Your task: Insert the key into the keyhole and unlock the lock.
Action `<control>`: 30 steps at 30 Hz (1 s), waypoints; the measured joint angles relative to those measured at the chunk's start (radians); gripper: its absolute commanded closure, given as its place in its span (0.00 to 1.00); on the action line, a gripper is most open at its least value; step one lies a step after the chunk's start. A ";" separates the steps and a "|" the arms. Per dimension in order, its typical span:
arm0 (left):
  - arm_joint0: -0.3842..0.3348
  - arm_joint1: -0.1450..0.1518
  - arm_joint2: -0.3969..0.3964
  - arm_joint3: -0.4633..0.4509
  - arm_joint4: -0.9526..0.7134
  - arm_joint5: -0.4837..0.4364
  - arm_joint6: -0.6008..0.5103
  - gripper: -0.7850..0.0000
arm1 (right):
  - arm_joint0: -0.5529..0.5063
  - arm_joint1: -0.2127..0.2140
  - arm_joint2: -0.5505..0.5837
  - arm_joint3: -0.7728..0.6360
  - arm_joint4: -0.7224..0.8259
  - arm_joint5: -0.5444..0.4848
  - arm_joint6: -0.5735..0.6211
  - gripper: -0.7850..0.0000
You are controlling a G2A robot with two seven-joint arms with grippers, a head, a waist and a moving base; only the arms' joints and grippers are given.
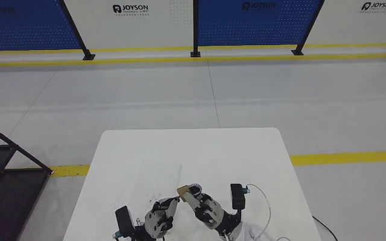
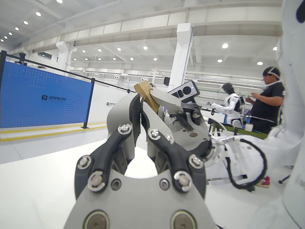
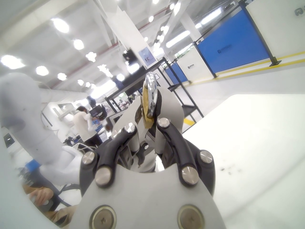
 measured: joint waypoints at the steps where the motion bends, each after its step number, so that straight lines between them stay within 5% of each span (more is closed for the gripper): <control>1: -0.003 0.000 0.000 0.003 0.013 0.016 0.010 1.00 | 0.000 0.000 0.000 -0.001 0.000 0.001 0.002 1.00; 30: -0.073 0.005 -0.016 0.060 0.372 0.679 0.142 1.00 | 0.000 0.007 -0.009 -0.009 -0.005 0.022 0.017 1.00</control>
